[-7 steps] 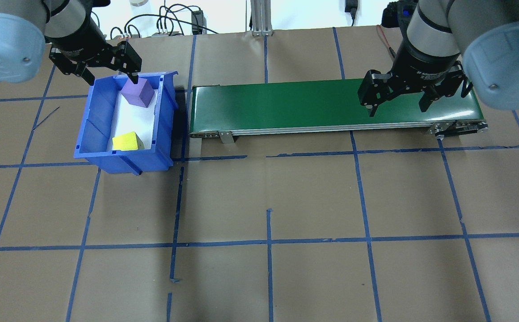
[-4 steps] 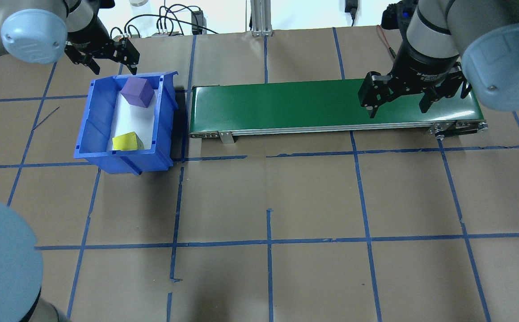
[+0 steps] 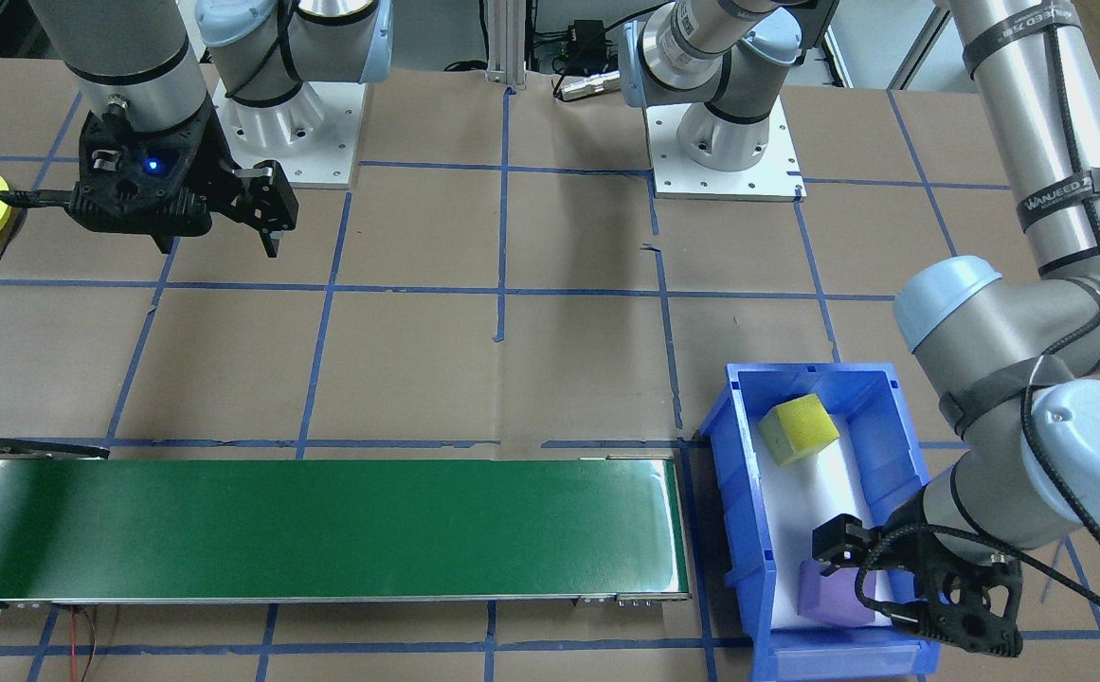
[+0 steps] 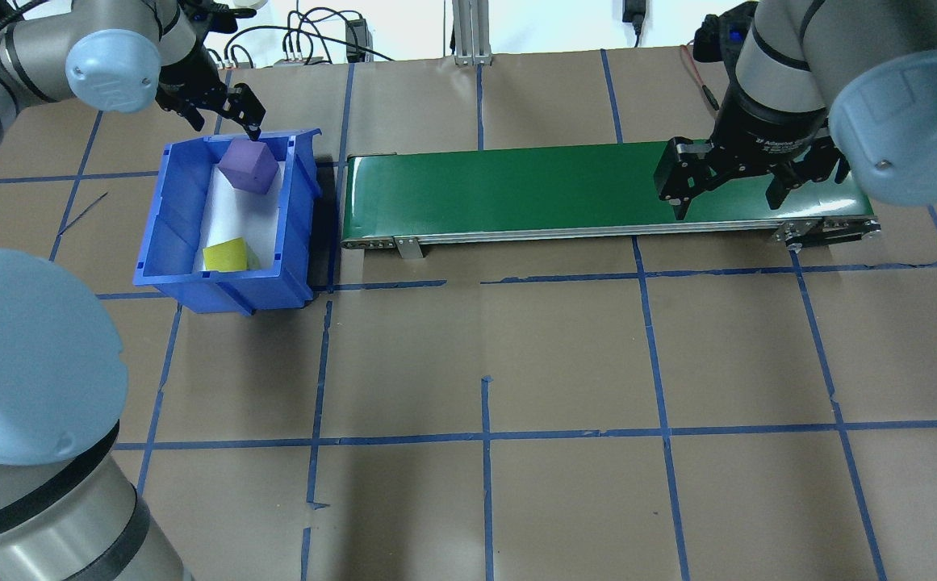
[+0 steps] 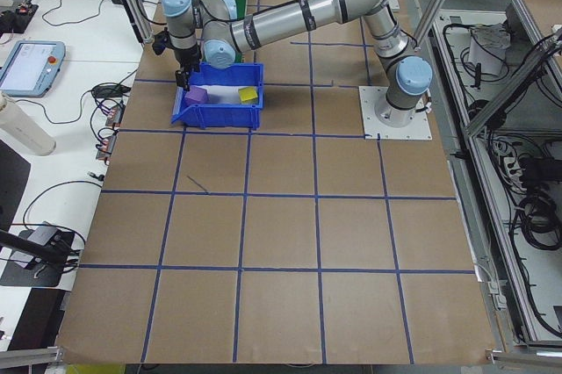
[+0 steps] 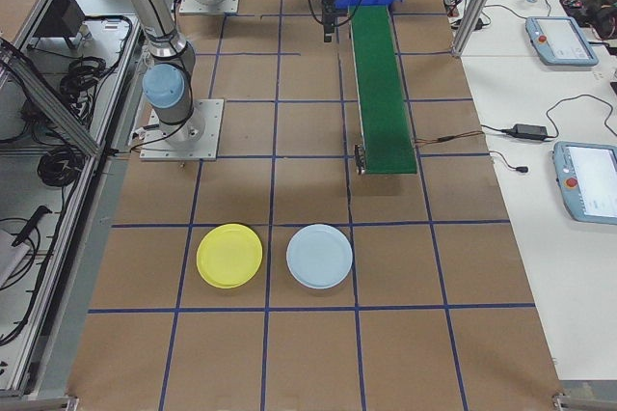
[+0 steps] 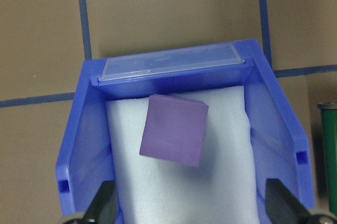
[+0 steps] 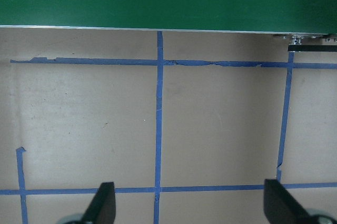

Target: Move block left to right into plate

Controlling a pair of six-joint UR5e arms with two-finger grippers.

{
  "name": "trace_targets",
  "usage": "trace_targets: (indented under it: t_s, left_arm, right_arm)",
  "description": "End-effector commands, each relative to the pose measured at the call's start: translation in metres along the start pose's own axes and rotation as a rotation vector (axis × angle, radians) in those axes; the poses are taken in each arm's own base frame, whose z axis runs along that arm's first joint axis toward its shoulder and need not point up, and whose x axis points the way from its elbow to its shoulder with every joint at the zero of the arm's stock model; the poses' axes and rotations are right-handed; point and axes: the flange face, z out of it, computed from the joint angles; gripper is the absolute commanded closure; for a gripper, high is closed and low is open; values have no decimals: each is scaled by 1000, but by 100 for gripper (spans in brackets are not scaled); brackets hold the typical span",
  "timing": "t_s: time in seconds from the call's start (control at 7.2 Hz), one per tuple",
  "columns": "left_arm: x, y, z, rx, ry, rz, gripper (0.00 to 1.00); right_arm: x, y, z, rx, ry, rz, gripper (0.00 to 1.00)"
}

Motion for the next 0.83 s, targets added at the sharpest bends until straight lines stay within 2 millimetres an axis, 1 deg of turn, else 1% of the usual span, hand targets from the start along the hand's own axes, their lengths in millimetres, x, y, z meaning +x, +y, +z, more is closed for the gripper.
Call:
trace_targets:
  t_s: [0.0, 0.14, 0.42, 0.56, 0.69]
  left_arm:
    - [-3, -6, 31, -3, 3, 116, 0]
    - [-3, -6, 47, -18, 15, 117, 0]
    - [-4, -8, 67, -23, 16, 119, 0]
    - [-1, -3, 80, -46, 28, 119, 4]
    - [1, 2, 89, -64, 35, 120, 12]
  right_arm:
    - [0, 0, 0, -2, 2, 0, 0]
    - [0, 0, 2, -5, 2, 0, 0]
    - [0, -1, 3, -9, 3, -2, 0]
    - [0, -1, 4, -8, 3, -2, 0]
    - [0, -1, 4, -8, 3, -2, 0]
